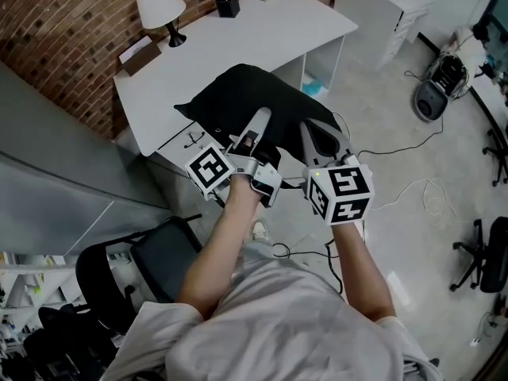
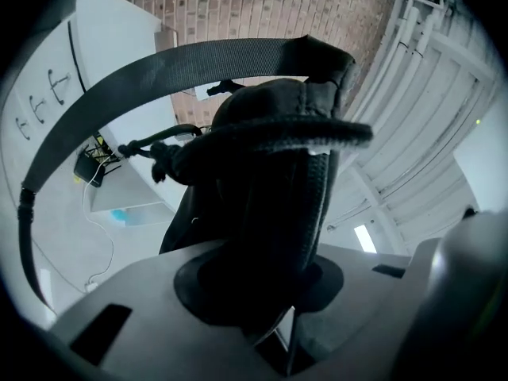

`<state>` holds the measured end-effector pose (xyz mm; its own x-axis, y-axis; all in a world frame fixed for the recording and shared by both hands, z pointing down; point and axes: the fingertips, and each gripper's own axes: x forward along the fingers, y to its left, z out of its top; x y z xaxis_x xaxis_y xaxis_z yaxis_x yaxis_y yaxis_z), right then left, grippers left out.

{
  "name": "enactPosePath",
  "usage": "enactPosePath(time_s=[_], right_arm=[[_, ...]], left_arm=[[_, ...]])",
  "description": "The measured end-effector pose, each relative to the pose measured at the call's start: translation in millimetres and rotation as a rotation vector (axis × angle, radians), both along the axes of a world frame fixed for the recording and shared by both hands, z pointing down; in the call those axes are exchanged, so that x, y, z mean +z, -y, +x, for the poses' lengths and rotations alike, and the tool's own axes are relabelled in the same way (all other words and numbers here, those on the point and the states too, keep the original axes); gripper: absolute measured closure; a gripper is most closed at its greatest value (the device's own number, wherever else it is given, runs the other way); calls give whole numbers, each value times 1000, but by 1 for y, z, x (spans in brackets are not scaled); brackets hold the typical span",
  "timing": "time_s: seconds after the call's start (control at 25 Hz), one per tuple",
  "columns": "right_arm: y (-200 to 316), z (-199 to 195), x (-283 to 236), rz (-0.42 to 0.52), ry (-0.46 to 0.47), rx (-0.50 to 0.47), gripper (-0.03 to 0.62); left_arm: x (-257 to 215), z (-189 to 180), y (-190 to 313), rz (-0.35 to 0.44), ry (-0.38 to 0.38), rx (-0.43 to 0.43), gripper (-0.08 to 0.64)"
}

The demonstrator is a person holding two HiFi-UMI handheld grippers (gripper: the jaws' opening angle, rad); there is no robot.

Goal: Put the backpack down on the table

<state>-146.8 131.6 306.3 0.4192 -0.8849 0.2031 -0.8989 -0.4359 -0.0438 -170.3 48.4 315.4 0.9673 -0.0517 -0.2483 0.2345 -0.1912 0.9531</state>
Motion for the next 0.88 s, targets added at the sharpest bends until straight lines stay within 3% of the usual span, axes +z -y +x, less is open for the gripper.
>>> enactPosePath(time_s=[0.52,0.88], right_arm=[[103,36,-2,-47,-4,82,591],[133,46,-3,-62,-29,96,591]], left_arm=[[-2,40,104,-46,-3,89,462],[3,52,133,-53,-5,106,462]])
